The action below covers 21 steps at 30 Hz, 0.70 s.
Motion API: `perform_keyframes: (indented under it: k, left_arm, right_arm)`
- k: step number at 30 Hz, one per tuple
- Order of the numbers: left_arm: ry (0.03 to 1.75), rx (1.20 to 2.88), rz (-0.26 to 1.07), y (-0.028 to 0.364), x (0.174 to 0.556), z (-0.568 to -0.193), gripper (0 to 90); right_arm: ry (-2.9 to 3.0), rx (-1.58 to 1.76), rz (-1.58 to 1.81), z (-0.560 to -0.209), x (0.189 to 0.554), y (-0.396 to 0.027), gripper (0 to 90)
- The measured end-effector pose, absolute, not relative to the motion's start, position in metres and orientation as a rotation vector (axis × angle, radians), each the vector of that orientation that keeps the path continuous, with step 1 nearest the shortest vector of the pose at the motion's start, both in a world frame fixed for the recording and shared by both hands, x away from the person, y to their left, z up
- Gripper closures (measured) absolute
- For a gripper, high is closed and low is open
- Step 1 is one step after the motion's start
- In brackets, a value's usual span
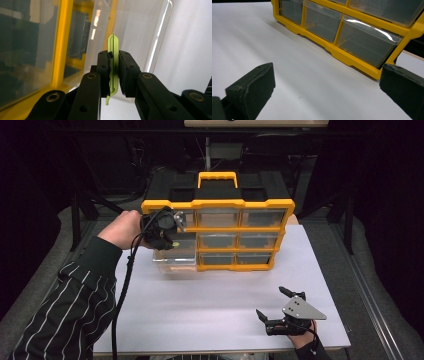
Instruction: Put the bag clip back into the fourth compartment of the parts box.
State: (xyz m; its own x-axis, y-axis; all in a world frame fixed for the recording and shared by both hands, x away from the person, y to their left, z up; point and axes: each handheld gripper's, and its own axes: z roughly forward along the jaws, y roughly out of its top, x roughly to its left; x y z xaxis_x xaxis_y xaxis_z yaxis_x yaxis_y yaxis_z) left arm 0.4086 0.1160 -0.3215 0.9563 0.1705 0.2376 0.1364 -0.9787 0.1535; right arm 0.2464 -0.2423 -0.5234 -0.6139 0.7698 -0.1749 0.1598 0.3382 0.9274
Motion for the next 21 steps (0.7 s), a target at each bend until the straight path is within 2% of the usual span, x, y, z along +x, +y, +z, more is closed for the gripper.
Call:
perform_keyframes:
  k: [21]
  left_arm:
    - [0.23,2.975,0.331,0.108,0.416,-0.356,79.7]
  right_arm:
    - [1.995,0.809,1.283,-0.523,0.246,-0.242,0.0]
